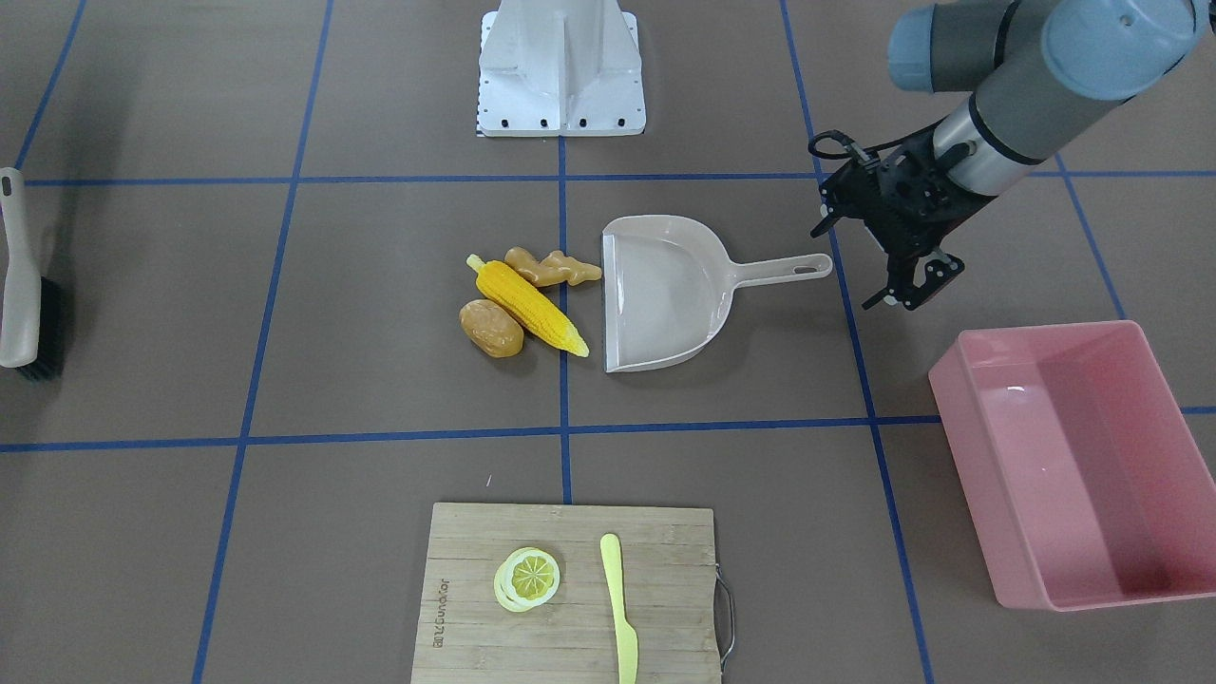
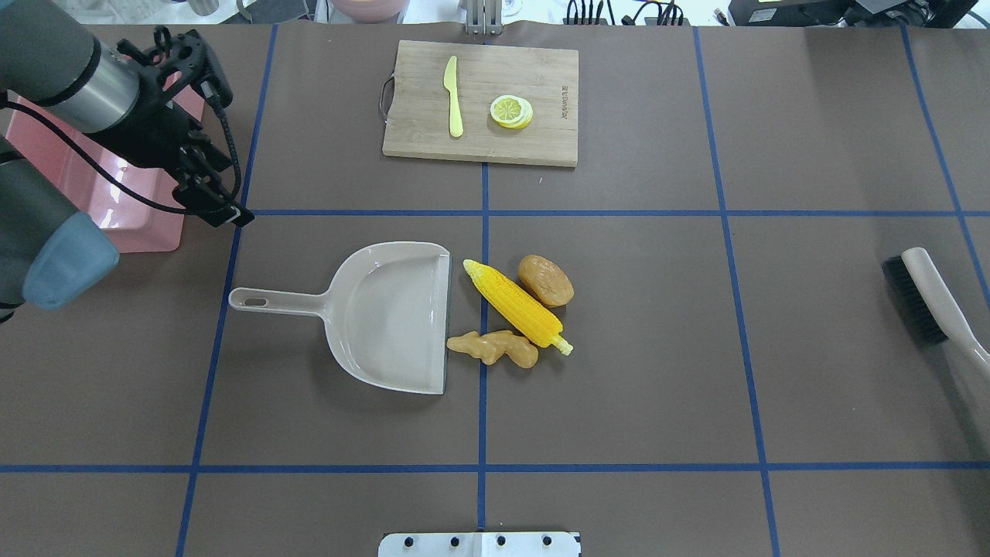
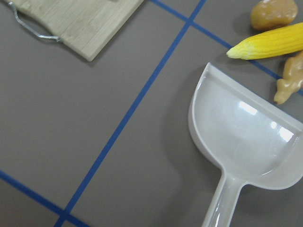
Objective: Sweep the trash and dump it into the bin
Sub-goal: 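Move the left gripper down to the white dustpan handle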
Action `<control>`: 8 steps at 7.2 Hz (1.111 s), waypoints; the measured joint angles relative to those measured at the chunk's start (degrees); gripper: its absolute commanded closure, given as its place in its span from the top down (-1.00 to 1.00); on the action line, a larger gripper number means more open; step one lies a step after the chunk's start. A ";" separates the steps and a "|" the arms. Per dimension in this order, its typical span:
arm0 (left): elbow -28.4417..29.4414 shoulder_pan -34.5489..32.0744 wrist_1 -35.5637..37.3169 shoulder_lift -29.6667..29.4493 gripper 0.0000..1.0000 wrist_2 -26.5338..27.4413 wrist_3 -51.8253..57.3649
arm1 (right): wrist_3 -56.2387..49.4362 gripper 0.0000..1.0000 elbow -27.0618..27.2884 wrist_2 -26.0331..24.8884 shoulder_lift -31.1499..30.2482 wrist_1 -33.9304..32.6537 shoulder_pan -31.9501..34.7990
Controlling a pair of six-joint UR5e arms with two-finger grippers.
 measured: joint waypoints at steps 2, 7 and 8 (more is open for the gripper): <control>0.62 3.19 -3.20 -1.15 0.97 0.06 2.35 | 2.47 1.00 -4.10 -0.57 -2.50 9.72 -1.98; 1.16 4.78 -17.28 0.65 0.97 0.30 9.06 | 6.98 0.98 -8.55 -2.20 -2.60 21.81 -8.12; 1.26 4.98 -20.91 1.79 0.96 0.32 8.81 | 7.18 0.88 -8.40 -3.33 -2.66 21.86 -9.55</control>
